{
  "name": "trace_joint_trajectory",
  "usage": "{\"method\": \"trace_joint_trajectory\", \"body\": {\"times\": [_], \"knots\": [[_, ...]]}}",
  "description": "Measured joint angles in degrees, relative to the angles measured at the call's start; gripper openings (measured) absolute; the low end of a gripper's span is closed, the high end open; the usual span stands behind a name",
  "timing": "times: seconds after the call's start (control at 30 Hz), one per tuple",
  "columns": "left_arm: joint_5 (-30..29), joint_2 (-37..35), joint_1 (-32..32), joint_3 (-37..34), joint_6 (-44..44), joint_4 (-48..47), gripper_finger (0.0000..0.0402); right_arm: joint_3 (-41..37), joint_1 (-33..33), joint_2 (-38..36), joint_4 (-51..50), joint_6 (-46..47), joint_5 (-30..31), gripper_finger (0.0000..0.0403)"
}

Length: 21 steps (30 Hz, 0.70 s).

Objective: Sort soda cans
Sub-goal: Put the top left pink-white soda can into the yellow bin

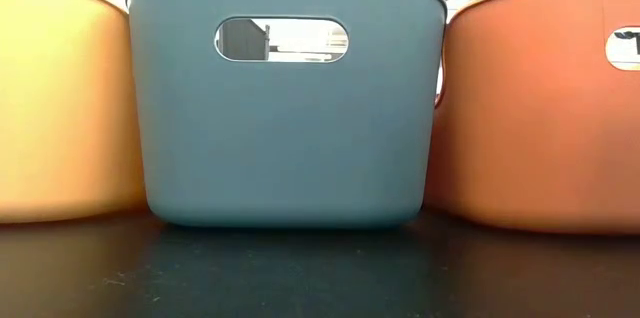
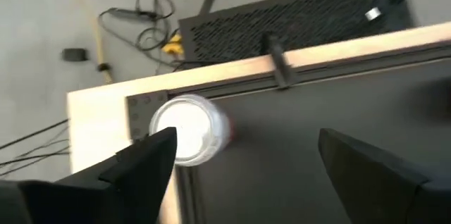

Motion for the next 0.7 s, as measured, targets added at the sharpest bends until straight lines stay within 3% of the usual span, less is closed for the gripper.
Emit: {"method": "trace_joint_trajectory", "body": {"times": [0.2,0.7], "knots": [[-2.4,3.8,1.4,0.7,1.4,-2.2,0.0371,0.0,0.0,0.0,-1.0,0.5,0.0,0.0022],[-5.2,9.9,1.9,0.7,-3.0,-4.2,0.0373,0.0,-2.0,0.0,-5.4,0.0,0.0,0.0022]]}}
